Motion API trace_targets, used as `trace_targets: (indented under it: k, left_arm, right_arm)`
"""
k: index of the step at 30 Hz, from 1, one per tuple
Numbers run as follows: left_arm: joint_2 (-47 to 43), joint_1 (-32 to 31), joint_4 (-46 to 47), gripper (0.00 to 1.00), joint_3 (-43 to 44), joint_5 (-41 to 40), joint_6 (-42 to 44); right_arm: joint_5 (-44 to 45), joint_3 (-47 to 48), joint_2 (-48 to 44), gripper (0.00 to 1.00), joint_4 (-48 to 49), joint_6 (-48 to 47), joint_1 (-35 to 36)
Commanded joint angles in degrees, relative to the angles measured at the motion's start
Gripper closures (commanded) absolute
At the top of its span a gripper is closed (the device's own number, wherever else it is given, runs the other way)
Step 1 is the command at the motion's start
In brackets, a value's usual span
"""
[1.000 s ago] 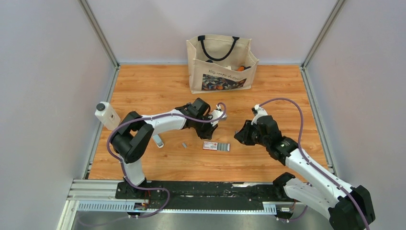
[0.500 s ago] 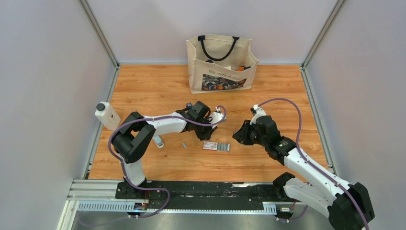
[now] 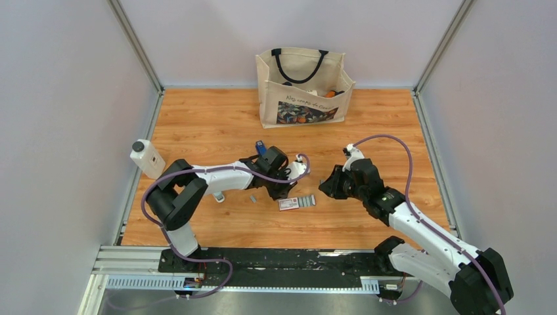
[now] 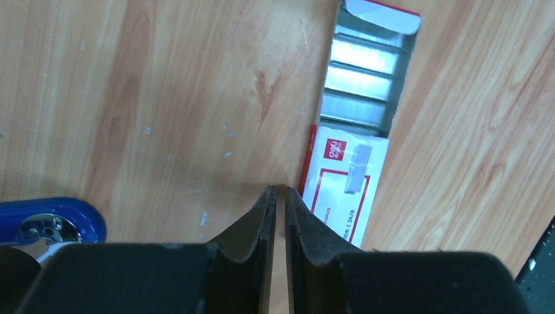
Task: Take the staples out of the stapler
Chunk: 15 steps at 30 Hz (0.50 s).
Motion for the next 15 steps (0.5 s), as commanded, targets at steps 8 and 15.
trace_targets:
  k: [8, 15]
  left_arm:
    - [-4.8, -1.0, -2.8, 0.75, 1.0, -0.5, -0.3]
    - [-9.4, 2.9, -10.2, 0.31, 7.6, -0.4, 0.4]
  right_arm:
    - [-2.2, -0.3, 1.6, 0.9, 1.7, -1.6, 0.2]
    - [0.3, 3.3, 6.3, 0.89, -1.8, -5.5, 6.3]
